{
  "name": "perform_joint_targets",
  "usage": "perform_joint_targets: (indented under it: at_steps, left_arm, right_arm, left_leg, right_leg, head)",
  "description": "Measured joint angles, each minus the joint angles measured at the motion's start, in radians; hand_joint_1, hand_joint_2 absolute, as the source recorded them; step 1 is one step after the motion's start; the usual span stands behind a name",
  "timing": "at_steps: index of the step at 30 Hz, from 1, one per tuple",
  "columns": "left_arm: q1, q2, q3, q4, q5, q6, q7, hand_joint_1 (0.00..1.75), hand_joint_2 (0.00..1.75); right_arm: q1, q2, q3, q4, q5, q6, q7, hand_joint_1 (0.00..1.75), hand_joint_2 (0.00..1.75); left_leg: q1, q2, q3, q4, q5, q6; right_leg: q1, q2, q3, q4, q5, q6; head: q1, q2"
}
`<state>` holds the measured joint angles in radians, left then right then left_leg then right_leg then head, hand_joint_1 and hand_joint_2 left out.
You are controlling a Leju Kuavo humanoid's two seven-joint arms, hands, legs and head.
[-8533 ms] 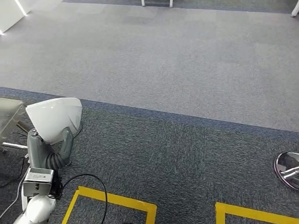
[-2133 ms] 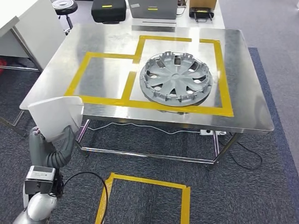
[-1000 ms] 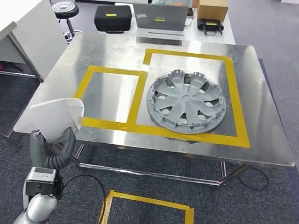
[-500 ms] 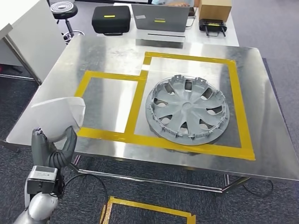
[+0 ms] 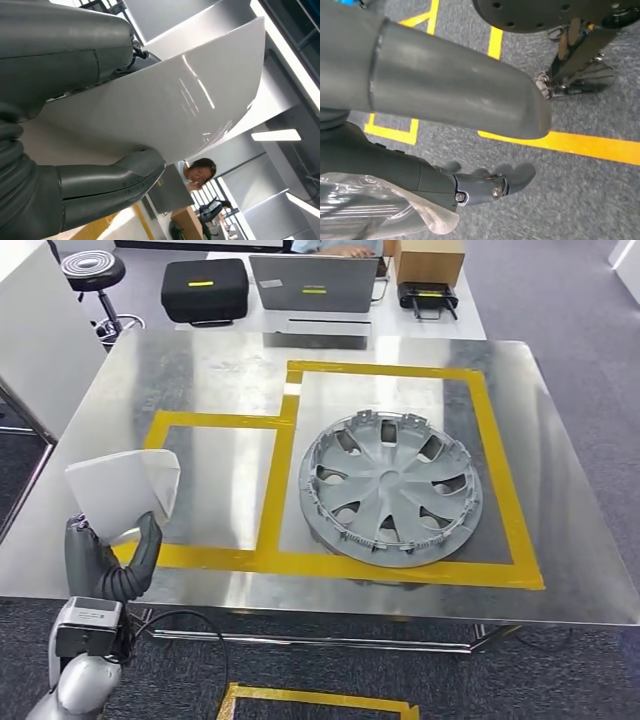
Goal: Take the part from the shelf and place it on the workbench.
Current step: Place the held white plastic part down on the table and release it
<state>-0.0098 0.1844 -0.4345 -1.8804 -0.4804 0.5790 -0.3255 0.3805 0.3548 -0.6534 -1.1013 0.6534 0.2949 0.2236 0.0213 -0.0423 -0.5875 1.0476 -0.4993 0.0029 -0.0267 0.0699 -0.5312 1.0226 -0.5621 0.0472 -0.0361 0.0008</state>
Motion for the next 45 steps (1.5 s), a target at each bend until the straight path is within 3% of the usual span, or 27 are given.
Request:
perform_joint_targets:
  at_steps: [1,3,5,6,7,9,11,15,25,45]
  left_arm:
    - [-0.002,0.0,0.0,0.0,0.0,0.0,-0.001,1.75,1.75]
    - [-0.002,0.0,0.0,0.0,-0.001,0.0,-0.001,1.75,1.75]
    - [-0.001,0.0,0.0,0.0,-0.001,0.0,-0.001,1.75,1.75]
    - [-0.001,0.0,0.0,0.0,-0.001,0.0,-0.001,1.75,1.75]
    - [-0.001,0.0,0.0,0.0,-0.001,0.0,-0.001,1.75,1.75]
    - [-0.002,-0.001,0.0,0.0,-0.001,0.0,-0.001,1.75,1.75]
    - [-0.002,-0.001,0.0,0.0,-0.001,0.0,-0.001,1.75,1.75]
    - [-0.002,-0.002,0.0,0.0,-0.001,0.0,-0.001,1.75,1.75]
    - [-0.004,-0.002,0.0,0.0,-0.001,0.0,-0.001,1.75,1.75]
    - [-0.004,-0.002,0.0,0.0,-0.001,0.0,-0.001,1.75,1.75]
  right_arm:
    - [0.0,0.0,0.0,0.0,0.0,0.0,0.0,0.0,0.0]
    - [-0.003,0.0,0.001,0.0,0.0,0.0,0.0,0.0,0.0]
    - [-0.005,0.0,0.002,0.0,0.0,0.0,0.0,0.0,0.0]
    - [-0.004,0.0,0.002,0.0,0.0,0.0,0.0,0.0,0.0]
    - [-0.003,0.0,0.002,0.0,0.0,0.0,0.0,0.0,0.0]
    - [-0.001,0.0,0.002,0.0,0.0,0.0,0.0,0.0,0.0]
    - [-0.002,0.0,0.002,0.0,0.0,0.0,0.0,0.0,0.0]
    - [-0.002,0.0,0.002,0.0,0.0,0.0,0.0,0.0,0.0]
    - [-0.004,0.0,0.001,0.0,0.0,0.0,0.0,0.0,0.0]
    - [-0.003,0.0,0.002,0.0,0.0,0.0,0.0,0.0,0.0]
  left_leg:
    - [-0.001,0.009,0.005,-0.005,0.0,0.007]
    - [-0.005,0.028,0.012,-0.011,-0.004,0.019]
    - [-0.011,0.043,0.015,-0.01,-0.008,0.026]
    - [-0.014,0.048,0.017,-0.01,-0.011,0.028]
    - [-0.016,0.05,0.02,-0.01,-0.013,0.029]
    - [-0.018,0.052,0.03,-0.011,-0.019,0.029]
    - [-0.021,0.051,0.034,-0.007,-0.025,0.024]
    - [-0.025,0.05,0.034,-0.009,-0.024,0.025]
    - [-0.024,0.05,0.04,-0.024,-0.015,0.011]
    - [-0.026,0.05,0.04,-0.022,-0.014,0.009]
  right_leg:
    - [0.001,-0.017,-0.014,0.023,-0.014,0.003]
    - [0.005,-0.054,-0.072,0.132,-0.063,0.005]
    - [0.007,-0.062,-0.147,0.258,-0.099,0.004]
    - [0.007,-0.062,-0.167,0.281,-0.092,0.002]
    - [0.008,-0.062,-0.165,0.264,-0.065,-0.001]
    - [0.011,-0.064,-0.114,0.143,0.011,-0.011]
    - [0.016,-0.069,-0.062,0.036,0.049,-0.017]
    - [0.018,-0.067,-0.044,0.005,0.051,-0.011]
    - [0.018,-0.067,-0.043,0.005,0.05,-0.021]
    - [0.016,-0.067,-0.042,0.005,0.053,-0.023]
  head:
    - [0.003,0.0]
    - [0.01,0.0]
    - [0.012,0.0]
    - [0.012,0.0]
    - [0.012,0.0]
    - [0.012,0.0]
    - [0.012,0.0]
    - [0.008,0.0]
    - [0.007,0.0]
    - [0.007,0.0]
